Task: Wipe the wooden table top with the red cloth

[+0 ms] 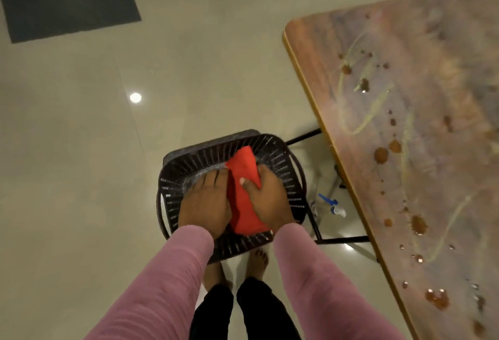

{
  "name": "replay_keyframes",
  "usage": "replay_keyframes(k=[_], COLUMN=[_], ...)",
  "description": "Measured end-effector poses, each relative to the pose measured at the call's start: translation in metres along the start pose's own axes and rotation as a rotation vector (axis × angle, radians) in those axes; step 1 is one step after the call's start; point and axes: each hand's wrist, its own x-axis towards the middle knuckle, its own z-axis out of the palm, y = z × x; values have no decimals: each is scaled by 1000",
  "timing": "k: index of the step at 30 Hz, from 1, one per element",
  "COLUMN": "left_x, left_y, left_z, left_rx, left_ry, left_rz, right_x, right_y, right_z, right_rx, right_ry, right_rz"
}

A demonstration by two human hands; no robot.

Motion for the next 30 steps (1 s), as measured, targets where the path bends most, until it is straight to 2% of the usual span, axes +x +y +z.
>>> replay_keyframes(k=[7,9,12,16,18,20,23,26,30], left_x=[7,19,46,92,114,132,156,174,194], left_y=[31,43,65,87,96,105,118,128,141], left_z=[-71,-87,-107,-119,-120,-120,-116,-117,-123], left_rx=[-116,-111,-135,-111,-98,-110,-185,-317,-327], left_ry=[221,263,349,422,436,446,474,496,511], left_rz=[-15,5,65,117,112,70,-52,-205,-224], right_x=[-59,-70,-74,-46,-18,13,50,66,78], right_y=[-84,-102,-119,-120,-112,-101,-83,-72,-67], right_z=[-94,-132,-195,-268,-286,-285,-259,-230,-227], right_rx=[108,90,13,-303,-406,-462,-543,-666,-795], right_ry=[22,88,275,672,782,771,560,384,406], right_rz=[-207,-211,-216,-265,-245,-192,-161,-234,-275])
